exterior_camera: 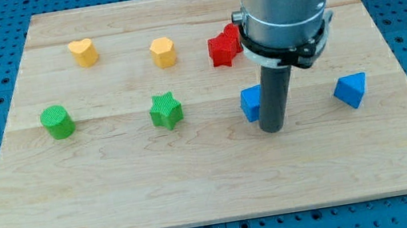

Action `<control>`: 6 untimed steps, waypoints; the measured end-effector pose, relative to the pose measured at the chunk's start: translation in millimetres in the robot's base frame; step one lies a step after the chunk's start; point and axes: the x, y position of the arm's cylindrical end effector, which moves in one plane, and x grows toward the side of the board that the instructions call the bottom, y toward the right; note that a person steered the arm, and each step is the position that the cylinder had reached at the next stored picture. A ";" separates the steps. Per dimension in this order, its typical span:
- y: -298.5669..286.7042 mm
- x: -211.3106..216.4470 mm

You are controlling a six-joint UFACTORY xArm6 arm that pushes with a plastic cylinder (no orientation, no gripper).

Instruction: Push the blue cube to the center of the board

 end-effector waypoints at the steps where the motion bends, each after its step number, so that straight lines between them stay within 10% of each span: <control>1: 0.0 -14.7; 6: -8.7 -44.4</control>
